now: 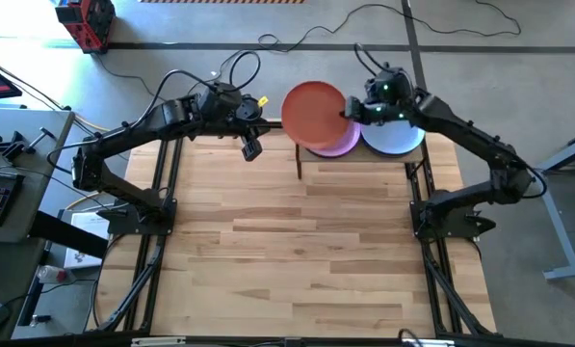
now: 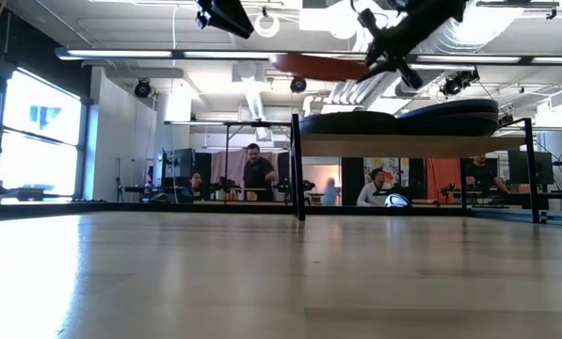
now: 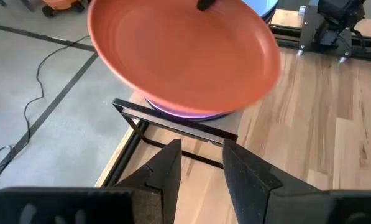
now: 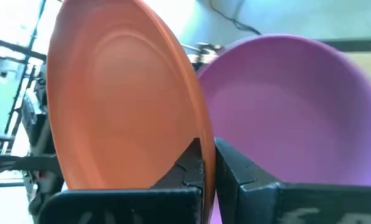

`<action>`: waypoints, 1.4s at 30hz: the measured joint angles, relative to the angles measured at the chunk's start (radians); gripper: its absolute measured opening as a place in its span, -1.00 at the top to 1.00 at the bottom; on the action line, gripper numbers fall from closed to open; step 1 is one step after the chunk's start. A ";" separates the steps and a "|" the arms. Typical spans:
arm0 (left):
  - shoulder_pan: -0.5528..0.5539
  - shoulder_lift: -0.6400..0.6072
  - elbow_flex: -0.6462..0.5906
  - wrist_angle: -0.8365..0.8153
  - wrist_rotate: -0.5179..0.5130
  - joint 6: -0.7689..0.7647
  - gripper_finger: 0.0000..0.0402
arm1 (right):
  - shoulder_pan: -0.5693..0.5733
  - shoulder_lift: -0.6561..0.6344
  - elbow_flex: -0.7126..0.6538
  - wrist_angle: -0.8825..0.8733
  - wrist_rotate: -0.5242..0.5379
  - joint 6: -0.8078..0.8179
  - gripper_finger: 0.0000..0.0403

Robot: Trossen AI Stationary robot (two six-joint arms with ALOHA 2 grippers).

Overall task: Place and stack plates onto a shelf
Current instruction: Stack the orange plate on top of the purple plate on the shelf

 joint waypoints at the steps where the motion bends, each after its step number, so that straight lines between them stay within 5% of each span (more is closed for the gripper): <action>1: 0.000 0.000 0.000 0.000 0.000 0.000 0.46 | -0.025 0.002 0.000 -0.018 -0.019 -0.001 1.00; 10: 0.000 0.000 0.000 0.000 -0.004 0.000 0.46 | -0.144 0.006 0.000 -0.167 -0.021 -0.053 1.00; 22: 0.000 0.000 0.000 0.000 -0.005 0.000 0.46 | -0.070 0.007 0.000 -0.236 0.174 -0.047 1.00; 42: 0.000 0.000 0.000 0.000 -0.004 -0.001 0.46 | -0.026 0.040 0.000 -0.232 0.220 -0.026 1.00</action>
